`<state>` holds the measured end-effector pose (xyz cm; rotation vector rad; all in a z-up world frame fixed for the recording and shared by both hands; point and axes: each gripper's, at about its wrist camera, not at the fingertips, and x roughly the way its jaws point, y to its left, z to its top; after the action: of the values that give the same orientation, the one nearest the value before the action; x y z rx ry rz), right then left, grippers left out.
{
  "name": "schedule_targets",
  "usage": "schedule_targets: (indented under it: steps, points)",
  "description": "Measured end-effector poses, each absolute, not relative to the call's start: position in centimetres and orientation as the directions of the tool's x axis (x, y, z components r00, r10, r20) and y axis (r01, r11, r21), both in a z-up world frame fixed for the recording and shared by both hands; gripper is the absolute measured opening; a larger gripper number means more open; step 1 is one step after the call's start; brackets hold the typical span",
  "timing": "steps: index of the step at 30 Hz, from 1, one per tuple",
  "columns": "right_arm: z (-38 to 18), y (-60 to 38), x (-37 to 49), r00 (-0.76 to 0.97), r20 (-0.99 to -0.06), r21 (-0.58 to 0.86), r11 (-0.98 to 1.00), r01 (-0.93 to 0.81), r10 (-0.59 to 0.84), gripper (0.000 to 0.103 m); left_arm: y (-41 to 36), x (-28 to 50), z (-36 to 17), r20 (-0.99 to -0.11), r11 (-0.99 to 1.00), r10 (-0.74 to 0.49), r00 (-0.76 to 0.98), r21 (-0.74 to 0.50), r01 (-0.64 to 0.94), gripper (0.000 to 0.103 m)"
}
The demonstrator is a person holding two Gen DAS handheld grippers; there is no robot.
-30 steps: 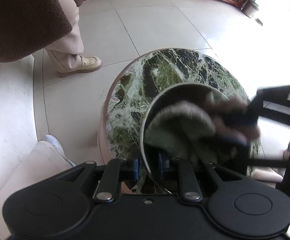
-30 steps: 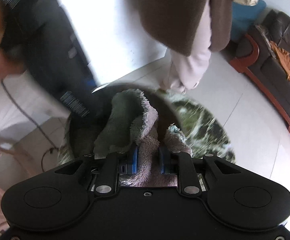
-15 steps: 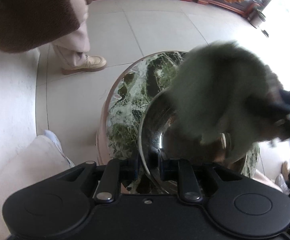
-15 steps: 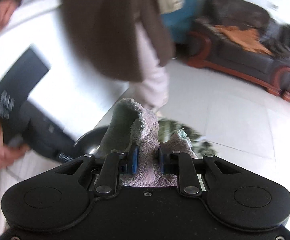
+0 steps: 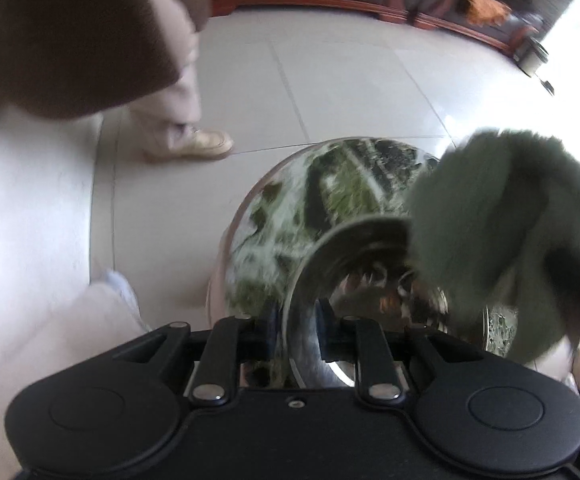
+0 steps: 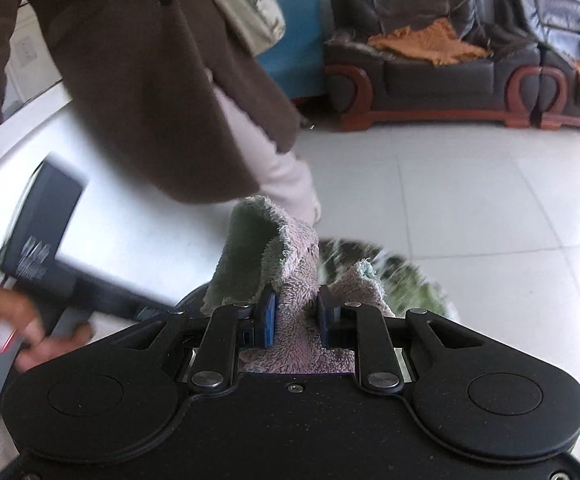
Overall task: Clean bowl
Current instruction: 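Lift the towel out of the bowl with the right gripper, then lower the towel back into the bowl with the right gripper while the left gripper holds the rim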
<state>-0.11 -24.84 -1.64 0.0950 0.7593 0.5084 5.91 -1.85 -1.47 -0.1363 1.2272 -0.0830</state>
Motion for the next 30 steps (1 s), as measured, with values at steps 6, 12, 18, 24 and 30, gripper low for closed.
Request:
schedule_targets:
  steps: [6,12,18,24,30]
  points:
    - [-3.3,-23.5,-1.3,0.579,-0.688,0.230,0.888,-0.398,0.438,0.020,-1.7,6.7,-1.6,-0.939,0.985,-0.153,0.309,-0.168,-0.024,0.013]
    - [-3.6,-22.7,0.2,0.589,-0.688,0.209,0.892,-0.400,0.425,0.020,-1.3,5.8,-1.9,-0.946,0.976,-0.157,0.285,-0.193,-0.101,0.010]
    - [-2.8,-22.2,1.2,0.598,-0.678,0.180,0.885,-0.429,0.428,0.020,-1.7,5.2,-1.6,-0.944,0.980,-0.151,0.294,-0.181,-0.080,0.010]
    - [-0.2,-24.3,0.2,0.619,-0.637,0.265,0.885,-0.384,0.459,0.020,-1.2,6.6,-2.0,-0.934,0.979,-0.184,0.305,-0.201,-0.028,0.011]
    - [-1.4,-23.0,1.0,0.548,-0.668,0.346,0.862,-0.372,0.504,0.020,-1.7,5.8,-2.4,-0.930,0.982,-0.182,0.320,-0.190,0.008,0.011]
